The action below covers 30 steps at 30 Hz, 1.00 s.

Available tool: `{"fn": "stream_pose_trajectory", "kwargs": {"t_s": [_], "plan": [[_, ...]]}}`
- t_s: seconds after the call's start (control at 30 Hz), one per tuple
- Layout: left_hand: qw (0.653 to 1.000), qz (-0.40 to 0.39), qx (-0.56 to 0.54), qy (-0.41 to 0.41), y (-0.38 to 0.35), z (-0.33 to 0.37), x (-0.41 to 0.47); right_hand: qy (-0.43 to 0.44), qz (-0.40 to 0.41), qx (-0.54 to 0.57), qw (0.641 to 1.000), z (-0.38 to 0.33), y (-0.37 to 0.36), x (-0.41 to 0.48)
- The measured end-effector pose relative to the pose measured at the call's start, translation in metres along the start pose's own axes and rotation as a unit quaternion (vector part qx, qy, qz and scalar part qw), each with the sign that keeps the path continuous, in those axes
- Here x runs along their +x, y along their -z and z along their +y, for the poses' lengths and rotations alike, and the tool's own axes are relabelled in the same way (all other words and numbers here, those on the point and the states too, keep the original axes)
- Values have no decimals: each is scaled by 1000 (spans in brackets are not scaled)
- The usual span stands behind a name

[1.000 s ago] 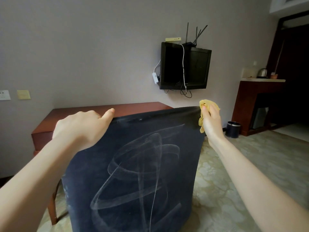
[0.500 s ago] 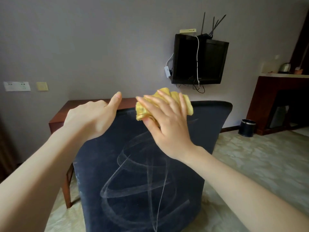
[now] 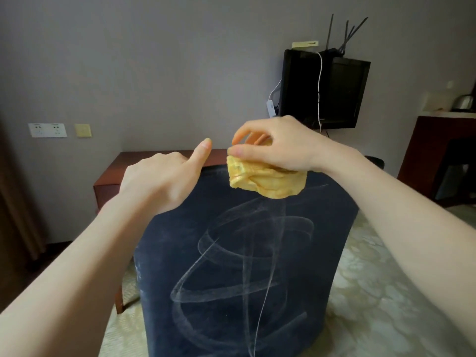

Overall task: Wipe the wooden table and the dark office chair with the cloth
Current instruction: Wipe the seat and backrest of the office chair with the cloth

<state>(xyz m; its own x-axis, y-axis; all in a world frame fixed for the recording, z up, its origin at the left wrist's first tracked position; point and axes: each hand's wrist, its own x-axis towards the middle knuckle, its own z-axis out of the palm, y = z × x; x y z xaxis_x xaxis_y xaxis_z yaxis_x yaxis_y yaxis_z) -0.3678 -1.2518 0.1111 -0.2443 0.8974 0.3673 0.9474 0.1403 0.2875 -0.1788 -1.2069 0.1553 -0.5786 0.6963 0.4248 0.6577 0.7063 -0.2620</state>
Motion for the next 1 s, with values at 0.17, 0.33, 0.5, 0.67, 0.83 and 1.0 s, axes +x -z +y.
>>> {"fn": "stream_pose_trajectory", "kwargs": {"t_s": [0.17,0.33,0.5,0.67,0.83,1.0], "plan": [[999,22,7,-24,-1,-3,0,7,-75,-57,996,-4,-13,14],[1000,14,1,-19,2,-6,1,99,44,-129,986,16,-19,-4],[1000,-3,20,-16,1,-7,3,86,111,-107,984,49,-12,-26],[999,11,28,-22,0,-7,2,42,135,-39,989,80,0,-42],[1000,-8,2,-21,1,-6,0,-47,168,24,984,112,9,-56],[999,-11,-34,-13,2,-7,2,-27,200,62,977,90,5,-47]]}}
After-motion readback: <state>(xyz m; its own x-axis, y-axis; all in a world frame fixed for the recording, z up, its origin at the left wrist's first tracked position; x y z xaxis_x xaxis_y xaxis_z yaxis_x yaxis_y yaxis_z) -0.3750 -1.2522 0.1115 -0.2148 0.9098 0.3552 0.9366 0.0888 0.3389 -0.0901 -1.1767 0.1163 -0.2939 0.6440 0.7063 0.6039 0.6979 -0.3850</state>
